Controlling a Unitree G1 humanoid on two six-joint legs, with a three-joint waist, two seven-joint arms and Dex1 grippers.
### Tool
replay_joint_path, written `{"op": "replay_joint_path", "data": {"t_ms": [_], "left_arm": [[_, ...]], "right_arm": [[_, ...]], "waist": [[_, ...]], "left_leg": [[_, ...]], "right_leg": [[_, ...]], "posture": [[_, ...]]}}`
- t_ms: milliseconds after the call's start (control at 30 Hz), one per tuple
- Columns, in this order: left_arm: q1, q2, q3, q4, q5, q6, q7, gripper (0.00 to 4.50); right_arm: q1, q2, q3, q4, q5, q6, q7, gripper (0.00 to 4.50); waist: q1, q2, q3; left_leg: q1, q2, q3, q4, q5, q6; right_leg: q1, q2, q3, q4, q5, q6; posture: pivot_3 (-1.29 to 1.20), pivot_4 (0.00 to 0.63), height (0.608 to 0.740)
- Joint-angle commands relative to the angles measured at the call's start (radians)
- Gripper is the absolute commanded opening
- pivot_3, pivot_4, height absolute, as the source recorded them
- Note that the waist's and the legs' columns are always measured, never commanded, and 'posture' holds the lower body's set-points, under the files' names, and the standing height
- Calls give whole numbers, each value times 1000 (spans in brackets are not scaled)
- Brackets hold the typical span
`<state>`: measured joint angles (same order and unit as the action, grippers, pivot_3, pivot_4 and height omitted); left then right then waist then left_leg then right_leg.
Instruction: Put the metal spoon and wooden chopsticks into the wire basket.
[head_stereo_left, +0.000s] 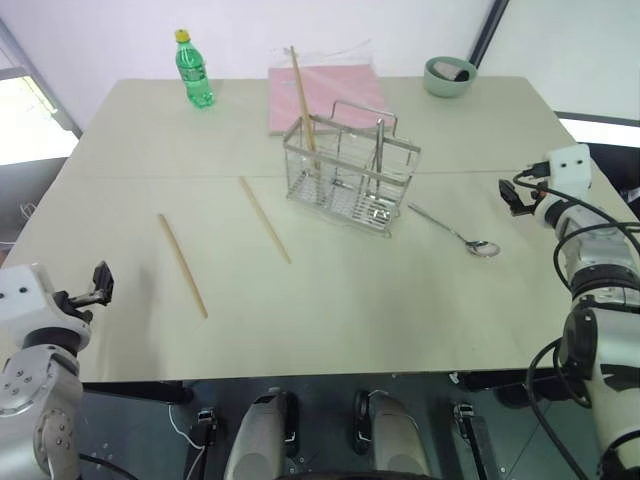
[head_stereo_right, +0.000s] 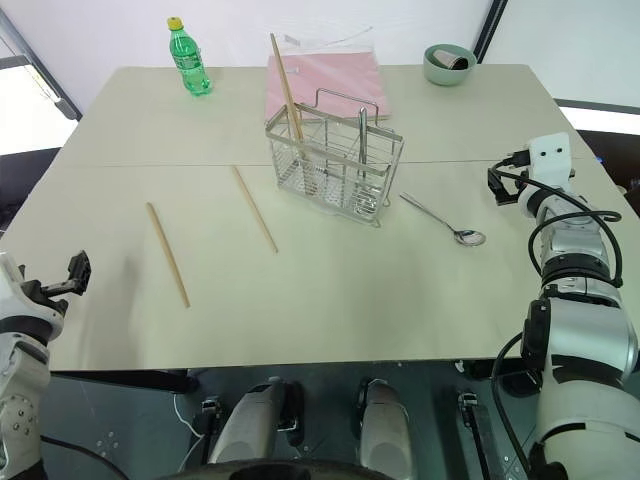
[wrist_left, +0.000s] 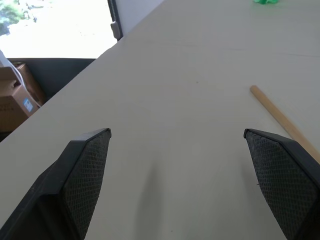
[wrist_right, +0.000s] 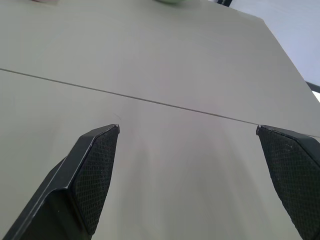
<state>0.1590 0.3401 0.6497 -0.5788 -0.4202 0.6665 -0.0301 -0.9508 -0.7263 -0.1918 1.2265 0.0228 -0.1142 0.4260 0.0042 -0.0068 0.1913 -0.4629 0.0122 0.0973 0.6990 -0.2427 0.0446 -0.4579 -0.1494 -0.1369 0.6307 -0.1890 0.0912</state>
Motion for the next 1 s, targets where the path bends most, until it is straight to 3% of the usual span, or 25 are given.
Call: {"op": "replay_joint_path", "data": {"t_ms": [33,667,800,1000], "left_arm": [[-7,24,17,-44,-7,0,-3,4471],[-95,60,-15,-102,-40,84,21,4471],[-176,130,-29,-136,-152,164,-44,4471],[-288,348,-179,-189,-366,251,-307,4471]], "right_arm": [[-19,-21,-20,-18,14,-19,-5,4500],[-83,-52,-1,-27,-3,2,40,4500],[-149,-81,45,-35,-29,21,170,4500],[-257,-103,215,-13,-157,126,444,4500]], "waist": [[0,0,0],[-1,0,0],[1,0,0],[-1,0,0]], "left_leg": [[0,0,0,0,0,0],[0,0,0,0,1,-2],[0,0,0,0,1,-2],[0,0,0,0,1,-2]], "right_leg": [[0,0,0,0,0,0],[0,0,0,0,0,0],[0,0,0,1,0,0],[0,0,1,0,0,-1]], "posture": [[0,150,692],[0,150,692],[0,150,692],[0,150,692]]}}
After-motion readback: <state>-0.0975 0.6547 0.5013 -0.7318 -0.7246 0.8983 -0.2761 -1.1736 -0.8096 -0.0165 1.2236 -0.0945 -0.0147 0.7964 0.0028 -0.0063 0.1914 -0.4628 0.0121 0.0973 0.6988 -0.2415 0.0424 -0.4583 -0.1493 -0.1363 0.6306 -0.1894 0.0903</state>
